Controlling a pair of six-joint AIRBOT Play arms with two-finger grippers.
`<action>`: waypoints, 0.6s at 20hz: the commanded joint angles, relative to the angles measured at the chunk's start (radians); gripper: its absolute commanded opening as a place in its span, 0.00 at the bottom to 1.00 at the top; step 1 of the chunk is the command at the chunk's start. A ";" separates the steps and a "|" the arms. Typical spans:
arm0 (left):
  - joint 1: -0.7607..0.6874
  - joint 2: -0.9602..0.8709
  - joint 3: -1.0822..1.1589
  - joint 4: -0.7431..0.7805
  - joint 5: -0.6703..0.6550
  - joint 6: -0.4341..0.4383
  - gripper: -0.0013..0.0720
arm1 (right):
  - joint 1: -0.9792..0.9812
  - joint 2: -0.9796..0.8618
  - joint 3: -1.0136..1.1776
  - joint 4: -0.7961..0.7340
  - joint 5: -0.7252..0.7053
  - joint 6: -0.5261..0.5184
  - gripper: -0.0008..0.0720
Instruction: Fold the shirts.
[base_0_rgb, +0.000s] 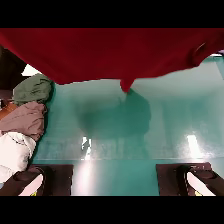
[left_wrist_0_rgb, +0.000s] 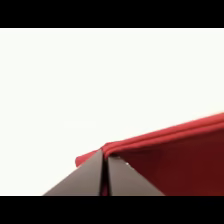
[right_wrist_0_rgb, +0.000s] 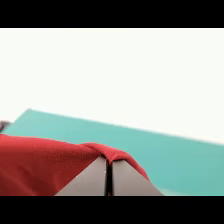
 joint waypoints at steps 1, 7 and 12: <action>0.001 0.051 0.052 -0.082 -0.016 -0.015 0.05 | -0.002 0.076 0.022 -0.004 -0.041 -0.004 0.03; 0.001 0.026 0.034 -0.152 -0.072 -0.015 0.05 | -0.002 0.063 0.024 -0.042 -0.025 0.004 0.03; 0.001 -0.119 -0.180 -0.125 -0.206 -0.035 0.05 | -0.002 -0.227 0.115 -0.056 0.260 0.075 0.03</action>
